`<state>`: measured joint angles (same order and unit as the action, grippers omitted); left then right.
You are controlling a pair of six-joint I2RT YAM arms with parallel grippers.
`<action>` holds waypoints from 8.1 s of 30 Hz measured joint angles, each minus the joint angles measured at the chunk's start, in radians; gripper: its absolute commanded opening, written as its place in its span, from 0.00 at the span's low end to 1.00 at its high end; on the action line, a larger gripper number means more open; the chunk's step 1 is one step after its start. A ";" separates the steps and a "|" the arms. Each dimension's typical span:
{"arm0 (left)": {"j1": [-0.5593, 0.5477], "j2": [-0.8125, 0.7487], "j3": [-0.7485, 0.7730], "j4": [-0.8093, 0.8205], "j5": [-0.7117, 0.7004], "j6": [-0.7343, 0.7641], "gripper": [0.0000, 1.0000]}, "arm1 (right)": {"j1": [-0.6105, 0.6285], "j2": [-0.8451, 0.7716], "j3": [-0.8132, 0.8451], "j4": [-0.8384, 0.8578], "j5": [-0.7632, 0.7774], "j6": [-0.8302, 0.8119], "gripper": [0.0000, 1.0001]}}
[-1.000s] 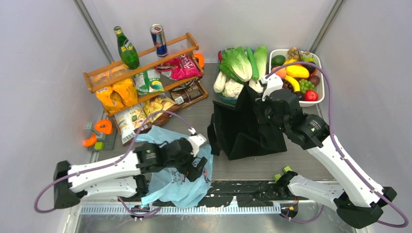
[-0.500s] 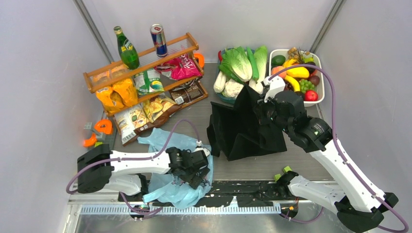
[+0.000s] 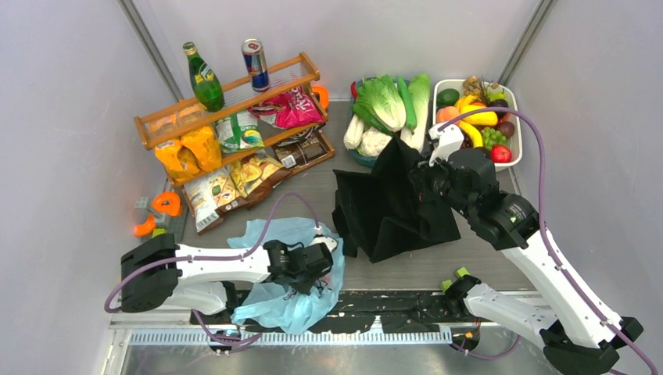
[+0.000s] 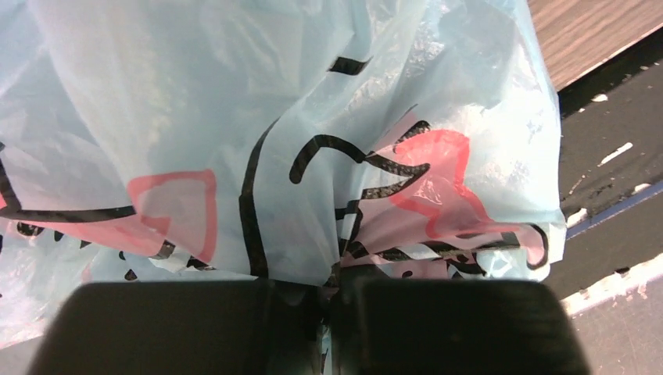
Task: Untie the knot of the grocery bags and take out the mixed food
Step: Pick up the takeout bag at the center of the board, then place the takeout bag at the takeout bag.
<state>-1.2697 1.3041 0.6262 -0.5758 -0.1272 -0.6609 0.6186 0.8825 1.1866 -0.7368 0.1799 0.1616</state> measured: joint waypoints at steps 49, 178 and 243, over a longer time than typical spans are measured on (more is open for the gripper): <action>0.090 0.097 0.264 0.925 0.307 0.325 0.00 | -0.019 -0.169 -0.077 0.069 -0.282 0.056 0.05; 0.098 -0.240 0.023 1.034 0.383 0.380 1.00 | -0.078 -0.222 -0.297 0.374 -0.585 0.378 0.05; 0.138 0.147 0.240 0.767 0.287 0.366 0.46 | -0.079 -0.331 -0.336 0.352 -0.531 0.345 0.26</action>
<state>-1.1320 1.4513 0.8658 0.1913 0.1596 -0.2947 0.5396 0.5514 0.8505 -0.3843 -0.3515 0.5068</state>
